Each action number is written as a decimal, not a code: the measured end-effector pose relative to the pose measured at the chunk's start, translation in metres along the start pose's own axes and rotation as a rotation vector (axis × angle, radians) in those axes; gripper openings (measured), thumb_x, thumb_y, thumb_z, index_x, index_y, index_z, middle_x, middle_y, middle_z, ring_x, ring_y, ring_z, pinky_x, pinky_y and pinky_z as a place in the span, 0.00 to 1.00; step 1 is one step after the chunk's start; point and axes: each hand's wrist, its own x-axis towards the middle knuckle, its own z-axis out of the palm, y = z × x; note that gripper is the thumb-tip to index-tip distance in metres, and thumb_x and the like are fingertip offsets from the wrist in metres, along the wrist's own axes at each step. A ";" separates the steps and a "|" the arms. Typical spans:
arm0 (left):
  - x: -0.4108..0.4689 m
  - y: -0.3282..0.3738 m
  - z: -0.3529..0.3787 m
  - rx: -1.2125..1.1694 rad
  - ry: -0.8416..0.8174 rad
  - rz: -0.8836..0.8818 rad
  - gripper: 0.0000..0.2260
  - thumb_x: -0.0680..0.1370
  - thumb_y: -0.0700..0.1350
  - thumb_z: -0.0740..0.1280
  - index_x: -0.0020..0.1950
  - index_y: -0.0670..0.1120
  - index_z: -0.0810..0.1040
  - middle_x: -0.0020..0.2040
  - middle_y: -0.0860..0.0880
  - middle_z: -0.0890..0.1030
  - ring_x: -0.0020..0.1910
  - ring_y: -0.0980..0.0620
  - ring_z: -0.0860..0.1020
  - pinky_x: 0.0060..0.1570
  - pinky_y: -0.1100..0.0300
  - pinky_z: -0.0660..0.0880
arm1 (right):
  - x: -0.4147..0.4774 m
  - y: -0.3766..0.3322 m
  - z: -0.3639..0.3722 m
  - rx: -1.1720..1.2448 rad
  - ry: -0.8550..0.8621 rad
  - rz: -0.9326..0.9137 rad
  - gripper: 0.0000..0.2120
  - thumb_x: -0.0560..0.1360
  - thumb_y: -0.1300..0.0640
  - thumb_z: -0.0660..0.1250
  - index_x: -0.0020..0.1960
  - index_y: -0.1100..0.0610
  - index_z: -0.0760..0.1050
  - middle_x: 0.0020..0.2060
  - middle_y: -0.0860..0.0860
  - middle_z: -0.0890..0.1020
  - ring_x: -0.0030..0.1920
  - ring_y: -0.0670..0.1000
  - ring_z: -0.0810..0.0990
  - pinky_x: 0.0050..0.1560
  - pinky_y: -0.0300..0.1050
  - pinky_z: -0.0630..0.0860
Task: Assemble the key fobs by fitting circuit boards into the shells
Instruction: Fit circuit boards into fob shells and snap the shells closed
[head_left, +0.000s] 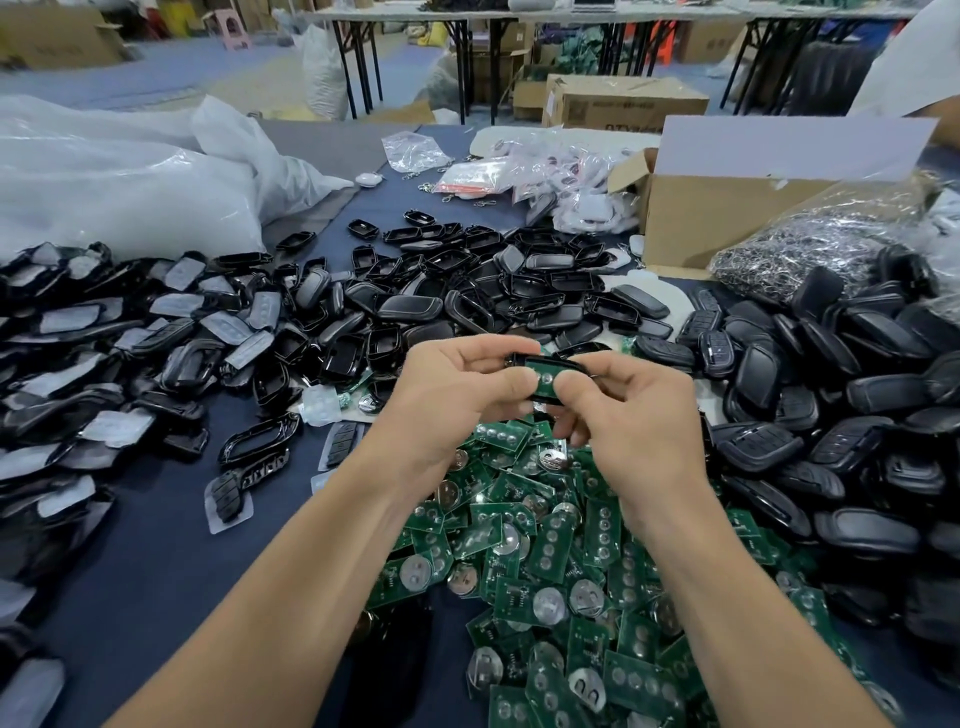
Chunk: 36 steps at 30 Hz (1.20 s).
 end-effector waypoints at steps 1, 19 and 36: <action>-0.001 0.000 -0.001 0.005 -0.033 -0.014 0.11 0.77 0.32 0.73 0.49 0.47 0.89 0.46 0.43 0.88 0.42 0.49 0.86 0.41 0.62 0.83 | 0.001 0.001 -0.001 0.011 -0.006 0.002 0.10 0.77 0.61 0.72 0.43 0.47 0.85 0.30 0.54 0.84 0.28 0.51 0.81 0.32 0.47 0.76; -0.004 -0.004 0.007 0.419 0.095 0.204 0.09 0.73 0.42 0.75 0.48 0.56 0.86 0.38 0.51 0.88 0.36 0.50 0.88 0.42 0.50 0.86 | -0.001 0.007 0.001 -0.103 -0.034 -0.070 0.09 0.81 0.58 0.67 0.42 0.51 0.81 0.29 0.52 0.82 0.26 0.49 0.74 0.27 0.46 0.71; 0.001 -0.003 0.002 0.182 0.033 0.055 0.15 0.74 0.28 0.74 0.51 0.47 0.87 0.41 0.46 0.89 0.39 0.50 0.87 0.41 0.62 0.82 | 0.003 0.011 -0.002 -0.022 -0.133 -0.055 0.07 0.75 0.52 0.67 0.48 0.43 0.83 0.34 0.51 0.86 0.34 0.54 0.84 0.35 0.52 0.81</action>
